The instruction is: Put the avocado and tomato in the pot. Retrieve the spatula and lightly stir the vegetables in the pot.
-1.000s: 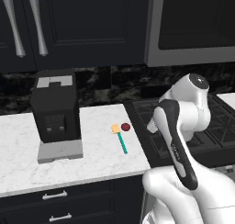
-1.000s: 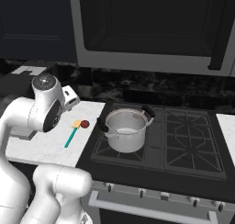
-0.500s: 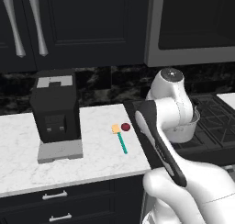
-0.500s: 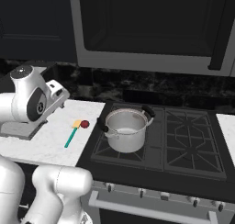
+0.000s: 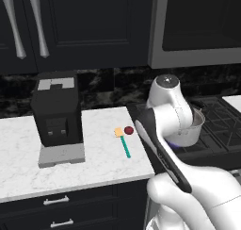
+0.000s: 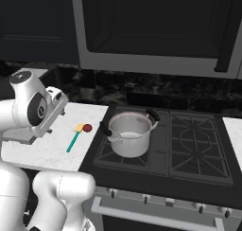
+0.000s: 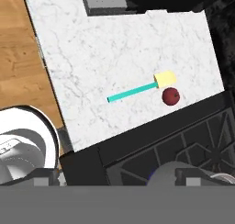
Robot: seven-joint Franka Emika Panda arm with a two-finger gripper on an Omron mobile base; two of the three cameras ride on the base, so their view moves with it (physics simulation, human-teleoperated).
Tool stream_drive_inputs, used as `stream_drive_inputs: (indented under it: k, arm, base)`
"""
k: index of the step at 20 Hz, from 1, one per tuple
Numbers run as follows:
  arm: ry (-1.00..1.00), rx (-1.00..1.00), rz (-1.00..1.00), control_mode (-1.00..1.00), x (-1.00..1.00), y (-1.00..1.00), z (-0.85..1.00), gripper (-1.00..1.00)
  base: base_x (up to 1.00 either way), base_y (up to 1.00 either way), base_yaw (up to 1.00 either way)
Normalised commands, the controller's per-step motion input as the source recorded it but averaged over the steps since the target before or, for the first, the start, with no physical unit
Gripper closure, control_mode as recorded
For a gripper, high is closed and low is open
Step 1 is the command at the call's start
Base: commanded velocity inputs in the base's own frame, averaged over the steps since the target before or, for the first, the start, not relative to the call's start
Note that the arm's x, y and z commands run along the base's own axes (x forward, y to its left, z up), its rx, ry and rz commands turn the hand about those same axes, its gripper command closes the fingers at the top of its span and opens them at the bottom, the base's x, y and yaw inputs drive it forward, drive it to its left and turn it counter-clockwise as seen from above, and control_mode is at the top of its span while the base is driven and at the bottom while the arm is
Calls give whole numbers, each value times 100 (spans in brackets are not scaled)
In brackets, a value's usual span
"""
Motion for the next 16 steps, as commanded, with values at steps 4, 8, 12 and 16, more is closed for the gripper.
stream_drive_inputs:
  k: [4, 8, 12, 16]
  arm:
    - [8, -19, 5, -100, 13, 14, -19, -100]
    - [6, -17, 0, -100, 41, 23, -10, -100]
    - [7, -11, 0, -100, 47, 3, -14, -100]
    - [9, -4, 0, -100, 34, 0, -15, -100]
  base:
    - [0, 0, 0]
    - [0, 0, 0]
    - [0, 0, 0]
    - [0, 0, 0]
